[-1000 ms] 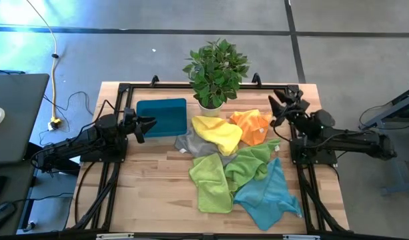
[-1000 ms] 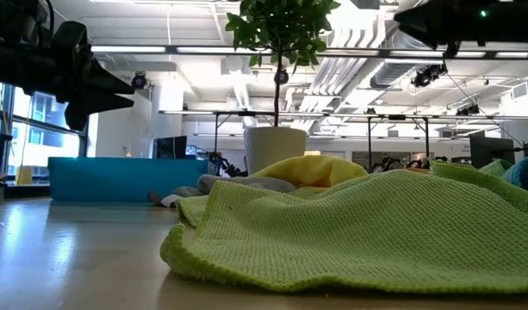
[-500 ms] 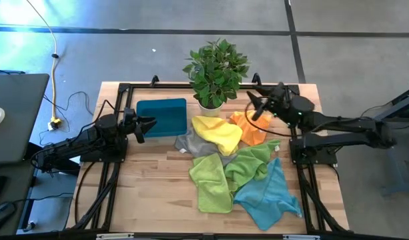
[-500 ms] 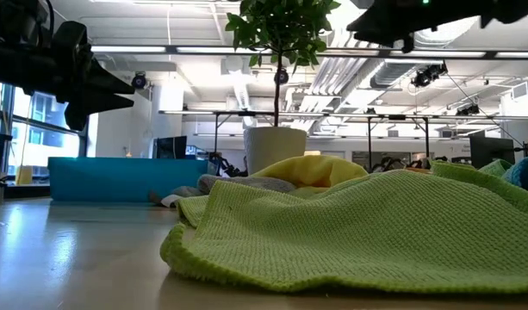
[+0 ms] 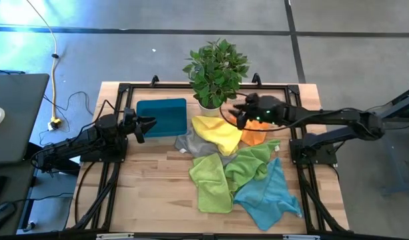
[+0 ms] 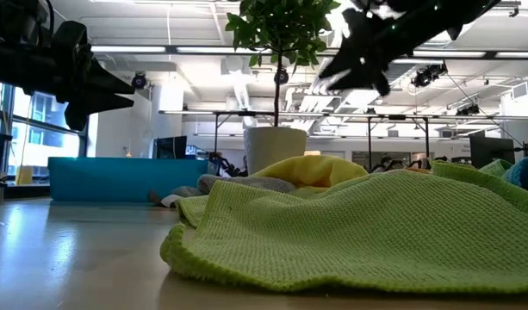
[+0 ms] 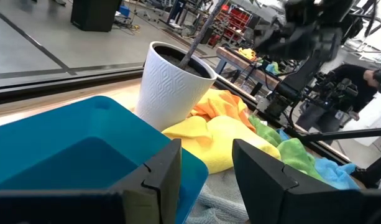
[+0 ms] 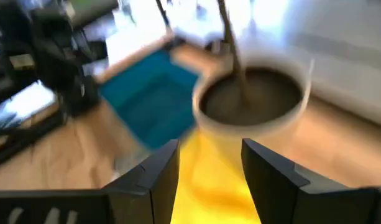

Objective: Fold microfiber towels
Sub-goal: Prepare the table to start the demonstration

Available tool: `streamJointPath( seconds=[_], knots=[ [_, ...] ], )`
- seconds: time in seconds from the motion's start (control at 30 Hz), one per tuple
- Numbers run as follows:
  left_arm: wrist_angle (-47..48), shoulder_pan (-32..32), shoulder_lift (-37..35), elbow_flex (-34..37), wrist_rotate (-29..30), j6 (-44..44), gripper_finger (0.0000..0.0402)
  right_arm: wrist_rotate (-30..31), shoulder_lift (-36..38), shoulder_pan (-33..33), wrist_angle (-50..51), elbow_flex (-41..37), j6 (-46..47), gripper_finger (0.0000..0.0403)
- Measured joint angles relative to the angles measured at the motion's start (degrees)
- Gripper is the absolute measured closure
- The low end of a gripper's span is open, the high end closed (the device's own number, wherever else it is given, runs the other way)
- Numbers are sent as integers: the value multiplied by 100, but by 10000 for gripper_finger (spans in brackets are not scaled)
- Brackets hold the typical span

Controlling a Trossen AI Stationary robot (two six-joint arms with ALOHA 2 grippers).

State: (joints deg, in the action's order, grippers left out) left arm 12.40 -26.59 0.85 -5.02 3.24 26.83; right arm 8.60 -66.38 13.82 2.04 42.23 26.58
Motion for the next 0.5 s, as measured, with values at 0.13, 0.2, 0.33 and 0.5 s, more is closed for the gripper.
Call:
streamJointPath(
  seconds=[0.13,0.2,0.33,0.5],
  knots=[
    [0,0,1,0,-1,0,268,-420,-309,-2,634,13,681,238],
    [0,0,-1,0,1,0,268,-586,-453,-18,867,13,963,238],
    [0,0,1,1,0,0,268,-714,-708,-223,1177,14,1220,238],
    [0,0,1,0,-1,0,268,-645,-840,-648,1258,13,1208,238]
  ],
)
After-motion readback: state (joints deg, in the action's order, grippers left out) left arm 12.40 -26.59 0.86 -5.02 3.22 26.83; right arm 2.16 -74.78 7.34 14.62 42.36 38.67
